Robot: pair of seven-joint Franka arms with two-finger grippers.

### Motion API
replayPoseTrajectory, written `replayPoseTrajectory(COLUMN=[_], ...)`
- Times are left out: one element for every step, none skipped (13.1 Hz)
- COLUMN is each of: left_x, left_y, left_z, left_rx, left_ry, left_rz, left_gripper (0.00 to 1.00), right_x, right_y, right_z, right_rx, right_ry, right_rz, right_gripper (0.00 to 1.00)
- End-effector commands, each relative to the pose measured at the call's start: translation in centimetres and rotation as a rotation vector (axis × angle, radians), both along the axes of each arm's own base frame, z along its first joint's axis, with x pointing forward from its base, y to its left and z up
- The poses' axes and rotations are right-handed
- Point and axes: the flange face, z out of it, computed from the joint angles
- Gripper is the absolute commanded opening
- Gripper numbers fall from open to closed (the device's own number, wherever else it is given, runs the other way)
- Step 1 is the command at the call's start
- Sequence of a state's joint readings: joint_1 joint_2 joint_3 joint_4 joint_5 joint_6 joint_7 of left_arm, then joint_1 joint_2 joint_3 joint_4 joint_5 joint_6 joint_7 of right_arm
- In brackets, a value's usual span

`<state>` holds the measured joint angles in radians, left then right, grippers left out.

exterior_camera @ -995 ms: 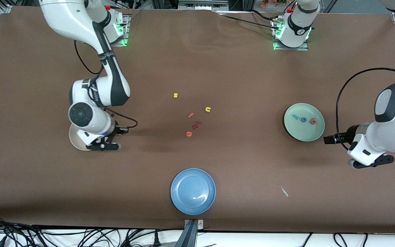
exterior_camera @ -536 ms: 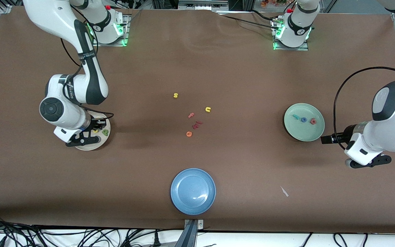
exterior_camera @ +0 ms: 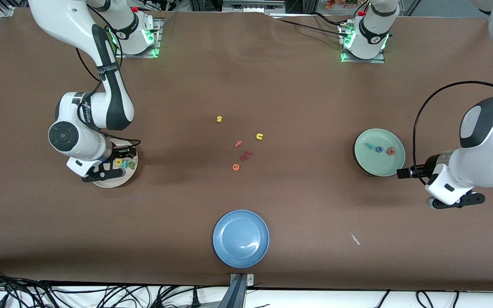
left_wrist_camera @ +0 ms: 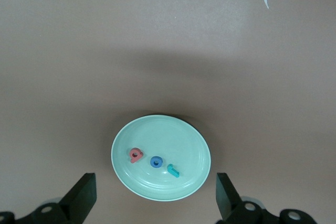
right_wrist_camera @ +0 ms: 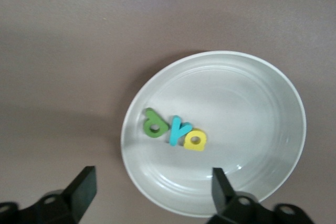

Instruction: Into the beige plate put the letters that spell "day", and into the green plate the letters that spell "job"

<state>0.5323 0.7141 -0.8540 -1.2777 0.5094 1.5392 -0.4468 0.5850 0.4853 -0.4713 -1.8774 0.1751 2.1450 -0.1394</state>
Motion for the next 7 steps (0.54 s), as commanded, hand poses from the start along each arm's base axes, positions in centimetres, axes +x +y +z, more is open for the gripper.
replayPoseTrajectory(left_x=[-0.3,-0.2,0.1,0.4,0.0,-0.1,-0.4], left_y=[-1.7,-1.3,-1.9,-1.4,-1.8,-2.0,-2.5], left_z=[1.7,1.3,1.8,2.2,2.3,1.9,2.3], left_rx=[0.020,0.044,0.038,0.005,-0.033,-0.039,-0.027], left_ry=[-0.014,-0.014,-0.044,-0.067,-0.056,-0.039,-0.042], left_rz=[-0.018,-0.010,0.001,0.056,0.106,0.141,0.157], left_gripper=[1.00,1.00,1.00,1.00,1.00,1.00,1.00], right_x=[0.1,0.0,-0.2,-0.3,-0.3,-0.3,-0.3], right_y=[3.7,5.0,5.8,6.5,6.9,7.1,7.2], right_z=[3.3,4.3,5.3,6.1,7.4,8.3,9.6], right_rx=[0.012,0.007,0.003,-0.003,-0.005,-0.011,-0.012], right_ry=[0.041,0.055,0.076,0.101,0.117,0.139,0.153], right_rz=[-0.063,-0.081,-0.104,-0.116,-0.125,-0.138,-0.135], right_gripper=[1.00,1.00,1.00,1.00,1.00,1.00,1.00])
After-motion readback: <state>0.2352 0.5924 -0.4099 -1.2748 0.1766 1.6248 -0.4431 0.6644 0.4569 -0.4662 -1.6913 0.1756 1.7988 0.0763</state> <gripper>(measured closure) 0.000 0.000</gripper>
